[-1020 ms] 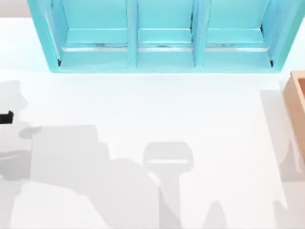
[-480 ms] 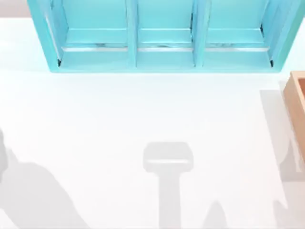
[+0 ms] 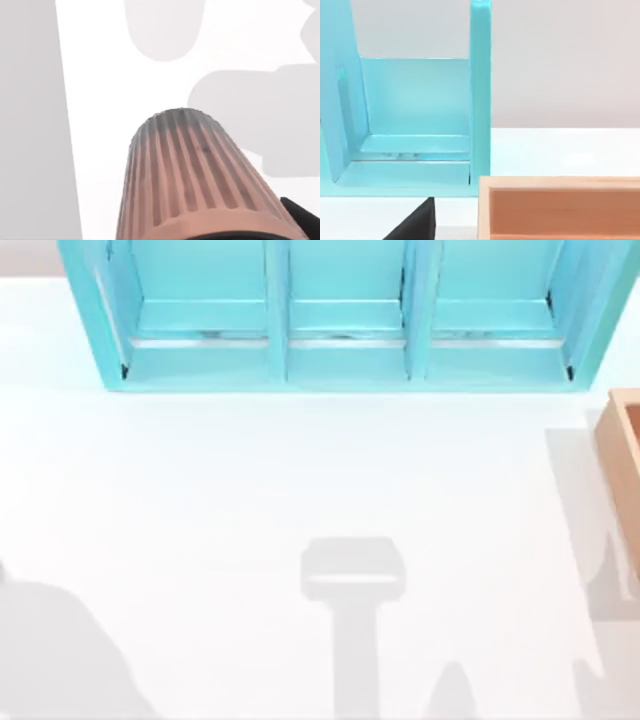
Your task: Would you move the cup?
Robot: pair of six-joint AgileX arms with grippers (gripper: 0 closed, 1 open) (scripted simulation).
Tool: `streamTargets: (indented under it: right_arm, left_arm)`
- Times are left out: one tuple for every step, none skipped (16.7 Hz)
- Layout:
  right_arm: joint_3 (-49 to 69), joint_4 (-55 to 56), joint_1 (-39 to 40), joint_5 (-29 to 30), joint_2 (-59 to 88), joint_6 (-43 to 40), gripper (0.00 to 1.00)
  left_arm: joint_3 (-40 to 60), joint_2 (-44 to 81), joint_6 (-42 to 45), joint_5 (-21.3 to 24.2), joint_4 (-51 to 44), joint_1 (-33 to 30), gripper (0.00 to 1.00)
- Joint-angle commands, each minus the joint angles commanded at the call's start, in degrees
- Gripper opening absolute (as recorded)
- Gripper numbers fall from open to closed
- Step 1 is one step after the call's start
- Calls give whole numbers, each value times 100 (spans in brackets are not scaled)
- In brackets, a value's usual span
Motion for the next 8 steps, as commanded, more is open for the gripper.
streamTargets:
  right_arm:
    - [0, 0, 0, 0, 0, 0, 100]
    - [0, 0, 0, 0, 0, 0, 100]
    - [0, 0, 0, 0, 0, 0, 100]
    - [0, 0, 0, 0, 0, 0, 100]
    - [0, 0, 0, 0, 0, 0, 100]
    - [0, 0, 0, 0, 0, 0, 100]
    - [0, 0, 0, 0, 0, 0, 100]
    - [0, 0, 0, 0, 0, 0, 100]
  left_arm:
    - [0, 0, 0, 0, 0, 0, 0]
    - [0, 0, 0, 0, 0, 0, 0]
    - [-15, -22, 3, -10, 16, -23, 0]
    - [-34, -13, 3, -10, 35, -20, 0]
    - [-107, 11, 10, -8, 113, -17, 0]
    - [-217, 46, 21, -7, 248, -13, 0]
    - [-351, 88, 33, -6, 440, -9, 0]
    - [-502, 138, 41, -6, 678, 1, 0]
